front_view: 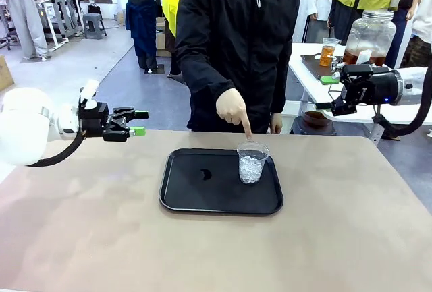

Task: Pour the drink into the iced cup.
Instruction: Pick up the iced cup indicated by the human and present it to them.

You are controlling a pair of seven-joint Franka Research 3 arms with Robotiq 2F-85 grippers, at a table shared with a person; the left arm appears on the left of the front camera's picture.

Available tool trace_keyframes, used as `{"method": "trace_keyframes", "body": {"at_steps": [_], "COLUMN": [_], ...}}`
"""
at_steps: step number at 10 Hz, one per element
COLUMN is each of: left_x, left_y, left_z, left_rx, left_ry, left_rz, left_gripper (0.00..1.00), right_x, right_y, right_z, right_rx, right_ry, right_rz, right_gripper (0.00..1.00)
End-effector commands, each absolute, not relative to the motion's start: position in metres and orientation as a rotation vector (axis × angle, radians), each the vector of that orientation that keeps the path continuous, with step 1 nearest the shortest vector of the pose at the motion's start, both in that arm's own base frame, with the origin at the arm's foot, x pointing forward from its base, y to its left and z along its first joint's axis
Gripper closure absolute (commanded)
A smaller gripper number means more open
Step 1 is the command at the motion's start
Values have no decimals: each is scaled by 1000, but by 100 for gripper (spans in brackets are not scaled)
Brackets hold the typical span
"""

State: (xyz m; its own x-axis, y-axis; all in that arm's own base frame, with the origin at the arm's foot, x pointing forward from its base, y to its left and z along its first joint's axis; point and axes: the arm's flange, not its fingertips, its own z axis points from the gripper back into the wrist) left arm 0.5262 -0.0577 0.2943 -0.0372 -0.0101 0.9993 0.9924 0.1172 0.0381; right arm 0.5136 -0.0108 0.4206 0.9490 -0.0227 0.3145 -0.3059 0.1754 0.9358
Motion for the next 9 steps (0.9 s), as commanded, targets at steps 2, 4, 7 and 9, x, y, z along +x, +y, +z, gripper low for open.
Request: {"method": "trace_keyframes", "body": {"at_steps": [2,4,7,9], "left_x": [528,528,528,528], "left_y": [-58,-58,-58,-58], "left_z": [297,297,297,297], "left_rx": [-1103,-1103,-1103,-1103], "left_ry": [-1283,-1283,-1283,-1283], "left_rz": [-1149,-1149,-1149,-1149], "left_gripper": [0,0,0,0], "right_x": [507,513,512,512], "right_y": [1,4,1,1], "right_z": [414,412,419,419], "right_rx": [1305,1304,1298,1298], "right_ry": [-537,-561,-538,-538], "right_rz": [444,572,516,516], "right_gripper": [0,0,0,0]}}
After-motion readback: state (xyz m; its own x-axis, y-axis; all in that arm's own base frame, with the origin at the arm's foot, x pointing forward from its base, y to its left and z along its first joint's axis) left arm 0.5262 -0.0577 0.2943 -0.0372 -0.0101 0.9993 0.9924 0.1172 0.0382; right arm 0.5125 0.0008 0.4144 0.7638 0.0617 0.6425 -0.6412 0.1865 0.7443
